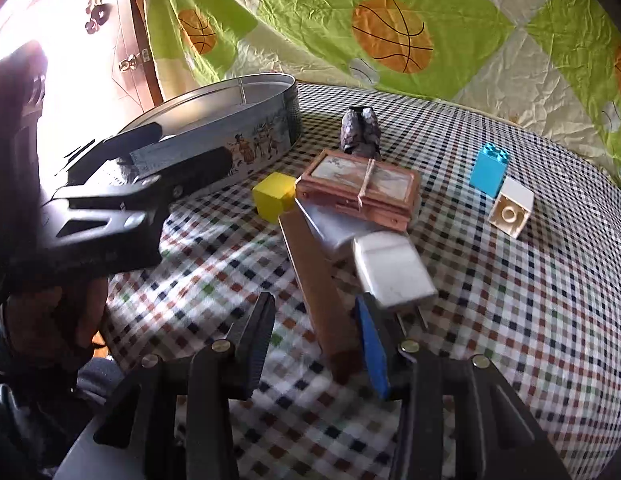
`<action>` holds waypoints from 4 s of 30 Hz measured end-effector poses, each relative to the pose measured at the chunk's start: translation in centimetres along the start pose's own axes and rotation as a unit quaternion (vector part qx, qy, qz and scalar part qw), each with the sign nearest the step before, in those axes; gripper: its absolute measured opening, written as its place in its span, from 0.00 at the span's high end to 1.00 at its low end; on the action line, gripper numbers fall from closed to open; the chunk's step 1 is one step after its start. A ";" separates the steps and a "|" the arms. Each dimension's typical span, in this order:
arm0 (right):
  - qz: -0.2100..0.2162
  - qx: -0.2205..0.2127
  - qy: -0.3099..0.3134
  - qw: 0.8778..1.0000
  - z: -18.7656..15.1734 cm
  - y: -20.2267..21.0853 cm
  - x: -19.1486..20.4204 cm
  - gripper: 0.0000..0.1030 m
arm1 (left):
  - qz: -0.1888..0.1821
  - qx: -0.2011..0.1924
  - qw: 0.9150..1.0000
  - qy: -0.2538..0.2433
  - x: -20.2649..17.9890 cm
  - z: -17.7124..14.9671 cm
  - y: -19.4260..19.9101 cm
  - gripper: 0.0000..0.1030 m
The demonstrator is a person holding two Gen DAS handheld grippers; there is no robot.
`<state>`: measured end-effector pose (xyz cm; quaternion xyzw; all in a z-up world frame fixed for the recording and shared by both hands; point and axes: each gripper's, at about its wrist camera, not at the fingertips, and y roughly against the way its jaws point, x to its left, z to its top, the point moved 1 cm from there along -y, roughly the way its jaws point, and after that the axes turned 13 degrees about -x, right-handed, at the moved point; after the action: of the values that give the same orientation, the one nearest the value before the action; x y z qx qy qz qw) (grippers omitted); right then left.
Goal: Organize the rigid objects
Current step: 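Grasp the brown wooden bar with the right tool and lift it, then grasp the string-tied framed picture with the left tool while the right tool holds the brown bar, then carry the framed picture with the left tool over the tin while the right tool carries the brown bar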
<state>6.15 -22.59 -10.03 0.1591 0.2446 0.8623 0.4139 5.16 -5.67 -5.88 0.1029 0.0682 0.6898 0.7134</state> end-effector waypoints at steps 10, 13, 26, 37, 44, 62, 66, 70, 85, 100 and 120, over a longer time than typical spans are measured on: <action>-0.016 -0.064 -0.017 0.998 1.2 0.6 0.0 0.84 | -0.011 0.000 1.000 -0.002 -0.5 0.5 0.3 0.00; -0.039 -0.097 -0.023 0.994 1.9 2.0 -0.7 0.84 | -0.017 -0.006 1.000 -0.004 -1.2 1.0 0.5 0.00; -0.226 -0.147 -0.045 0.962 4.3 3.1 -6.9 0.84 | -0.052 0.040 0.998 0.008 -6.4 2.2 -4.0 0.00; -0.290 -0.162 -0.055 0.942 5.2 3.2 -9.2 0.84 | -0.051 0.091 0.994 0.023 -8.9 1.9 -7.3 0.01; -0.297 -0.167 -0.080 0.937 5.4 3.4 -10.7 0.83 | -0.043 0.117 0.992 0.012 -9.8 1.7 -8.8 0.01; -0.295 -0.170 -0.084 0.936 5.3 3.6 -10.8 0.83 | -0.057 0.124 0.990 0.033 -9.2 1.4 -9.2 0.20; -0.294 -0.171 -0.084 0.937 5.3 3.6 -10.8 0.83 | -0.050 0.104 0.993 0.036 -9.0 1.7 -8.6 0.20; -0.292 -0.173 -0.081 0.937 5.4 3.6 -10.6 0.83 | -0.042 0.083 0.995 0.034 -8.8 2.1 -8.0 0.20; -0.287 -0.183 -0.075 0.937 5.5 3.9 -10.3 0.83 | -0.025 0.020 0.998 0.048 -7.7 2.9 -5.9 0.20; -0.297 -0.182 -0.076 0.934 5.5 3.8 -10.2 0.84 | -0.006 -0.013 0.998 0.061 -6.3 3.2 -5.0 0.20; -0.288 -0.197 -0.067 0.935 5.9 3.5 -8.8 0.83 | 0.006 -0.035 0.996 0.083 -3.7 3.2 -4.0 0.20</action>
<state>12.01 -29.74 -3.82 0.0543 0.0775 0.7243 0.6830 9.66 -9.61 -3.95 0.0208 0.1025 0.7020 0.7045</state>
